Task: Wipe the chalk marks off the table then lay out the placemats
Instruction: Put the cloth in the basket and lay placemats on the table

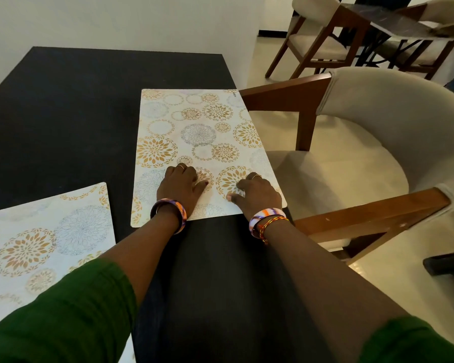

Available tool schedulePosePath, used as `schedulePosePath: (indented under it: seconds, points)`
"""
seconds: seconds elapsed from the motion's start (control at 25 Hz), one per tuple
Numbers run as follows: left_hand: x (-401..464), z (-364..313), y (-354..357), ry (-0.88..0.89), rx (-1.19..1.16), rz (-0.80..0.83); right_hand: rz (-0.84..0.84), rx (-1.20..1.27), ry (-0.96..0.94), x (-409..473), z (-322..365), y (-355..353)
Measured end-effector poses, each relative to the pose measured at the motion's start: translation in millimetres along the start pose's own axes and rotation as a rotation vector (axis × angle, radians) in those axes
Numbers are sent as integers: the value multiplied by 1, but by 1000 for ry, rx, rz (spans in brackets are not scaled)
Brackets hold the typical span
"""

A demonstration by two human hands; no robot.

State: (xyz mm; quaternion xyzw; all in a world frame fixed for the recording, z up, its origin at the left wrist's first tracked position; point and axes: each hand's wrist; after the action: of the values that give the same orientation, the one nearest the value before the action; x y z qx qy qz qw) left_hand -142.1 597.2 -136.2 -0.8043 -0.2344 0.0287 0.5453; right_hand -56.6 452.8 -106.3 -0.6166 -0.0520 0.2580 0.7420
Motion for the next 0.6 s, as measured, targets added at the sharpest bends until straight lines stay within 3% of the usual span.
schedulePosePath:
  seconds: [0.36,0.6]
  points:
    - [-20,-10,-11,-31,20,226,-117,-52,16,-21,-2,13]
    - [-72,-32,-29,-40,42,212,-187,-69,-16,-64,-9,25]
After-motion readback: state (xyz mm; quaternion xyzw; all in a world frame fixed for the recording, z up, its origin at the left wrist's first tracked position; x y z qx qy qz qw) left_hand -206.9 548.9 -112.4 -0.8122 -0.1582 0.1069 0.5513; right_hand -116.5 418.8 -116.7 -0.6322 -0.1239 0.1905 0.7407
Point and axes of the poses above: each hand's wrist, its own x-axis towards the middle knuckle, its own y-axis out of the palm, z = x × y, and after that the axes turned 12 degrees about y, right-handed
